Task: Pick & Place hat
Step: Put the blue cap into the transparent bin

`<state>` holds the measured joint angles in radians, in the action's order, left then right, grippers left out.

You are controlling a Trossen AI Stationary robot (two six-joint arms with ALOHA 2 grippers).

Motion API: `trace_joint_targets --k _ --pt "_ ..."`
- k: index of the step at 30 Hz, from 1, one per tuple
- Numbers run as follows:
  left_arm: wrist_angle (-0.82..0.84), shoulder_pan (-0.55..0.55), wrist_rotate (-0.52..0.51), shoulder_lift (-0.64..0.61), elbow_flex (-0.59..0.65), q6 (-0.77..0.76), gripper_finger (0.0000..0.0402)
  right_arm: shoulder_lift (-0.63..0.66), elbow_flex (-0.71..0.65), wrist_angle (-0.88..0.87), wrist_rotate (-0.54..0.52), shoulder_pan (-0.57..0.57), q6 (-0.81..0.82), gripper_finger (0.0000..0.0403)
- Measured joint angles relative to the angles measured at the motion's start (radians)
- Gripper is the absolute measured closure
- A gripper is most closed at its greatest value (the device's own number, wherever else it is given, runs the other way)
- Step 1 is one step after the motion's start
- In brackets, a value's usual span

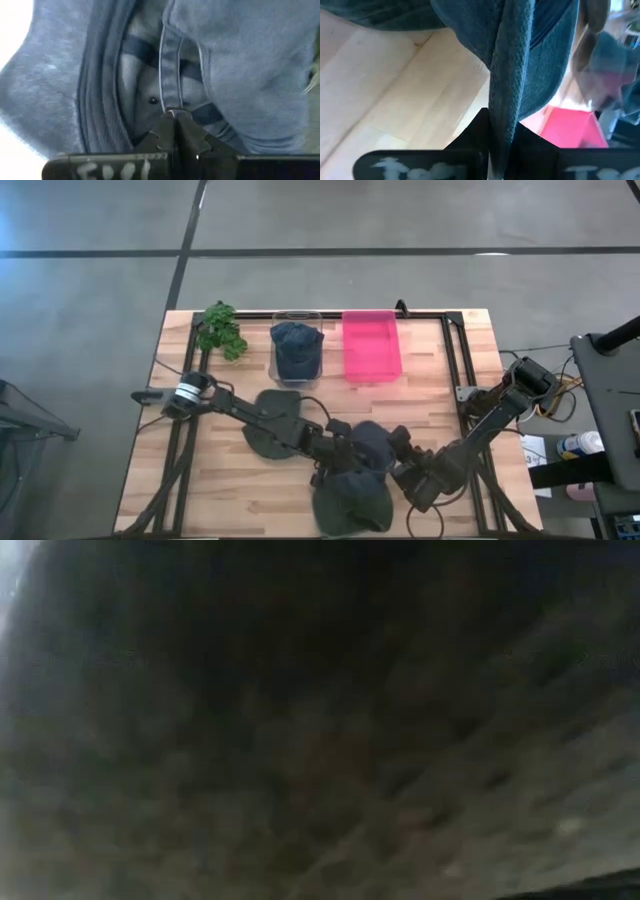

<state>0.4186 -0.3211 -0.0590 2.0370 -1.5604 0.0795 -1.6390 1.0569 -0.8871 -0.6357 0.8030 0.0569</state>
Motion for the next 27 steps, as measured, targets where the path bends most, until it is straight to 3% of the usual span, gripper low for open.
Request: trace_joint_targets --k 6,12,16,21,25,27 --pt "0.011 0.012 0.024 0.010 0.009 0.021 0.0388 0.000 0.009 0.001 -0.022 -0.003 -0.090 0.0390" --pt "0.187 0.027 0.011 0.015 -0.017 0.055 0.0389 -0.001 0.022 0.004 -0.021 -0.006 -0.096 0.0390" --pt "0.265 0.036 -0.166 0.015 -0.045 0.055 0.0399 -0.001 0.019 0.000 -0.022 -0.010 -0.080 0.0390" --pt "0.242 0.038 -0.436 -0.034 -0.085 0.076 0.0401 -0.001 0.018 -0.004 -0.081 -0.014 -0.064 0.0390" --pt "0.118 0.038 -0.517 -0.118 -0.084 0.081 0.0401 -0.001 0.013 0.006 -0.109 -0.024 -0.011 0.0390" --pt "0.101 0.039 -0.507 -0.156 -0.079 0.098 0.0401 0.000 0.004 0.006 -0.110 -0.028 -0.007 0.0390"
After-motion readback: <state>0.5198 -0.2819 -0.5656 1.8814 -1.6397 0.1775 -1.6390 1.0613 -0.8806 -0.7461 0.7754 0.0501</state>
